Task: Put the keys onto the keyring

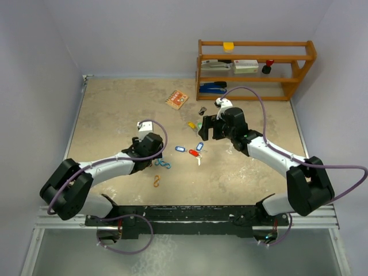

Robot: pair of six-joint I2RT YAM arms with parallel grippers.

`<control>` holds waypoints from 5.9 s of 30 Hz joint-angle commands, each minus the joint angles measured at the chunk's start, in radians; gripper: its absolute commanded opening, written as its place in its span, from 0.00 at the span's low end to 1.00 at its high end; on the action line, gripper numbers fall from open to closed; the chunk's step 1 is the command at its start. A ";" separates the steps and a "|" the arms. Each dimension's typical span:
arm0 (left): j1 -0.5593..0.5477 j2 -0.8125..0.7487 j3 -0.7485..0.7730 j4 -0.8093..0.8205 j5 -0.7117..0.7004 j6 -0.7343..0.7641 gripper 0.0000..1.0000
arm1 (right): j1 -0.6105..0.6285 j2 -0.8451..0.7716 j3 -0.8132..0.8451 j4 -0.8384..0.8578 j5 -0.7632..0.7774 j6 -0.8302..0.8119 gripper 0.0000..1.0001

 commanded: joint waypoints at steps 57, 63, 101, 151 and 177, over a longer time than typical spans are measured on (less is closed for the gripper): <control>-0.008 0.124 0.015 0.110 0.093 0.045 0.33 | 0.007 -0.023 0.023 0.003 0.037 -0.022 0.98; -0.008 0.128 0.017 0.099 0.099 0.041 0.26 | 0.007 -0.030 0.020 0.001 0.043 -0.023 0.98; -0.010 0.123 0.168 0.058 0.043 0.057 0.00 | 0.121 0.098 0.123 -0.085 0.060 -0.083 0.93; 0.008 0.105 0.257 0.026 0.024 0.111 0.00 | 0.284 0.411 0.271 -0.123 0.068 -0.122 0.29; 0.006 0.152 0.268 0.109 0.220 0.104 0.00 | 0.293 0.180 0.042 0.190 0.087 -0.167 0.00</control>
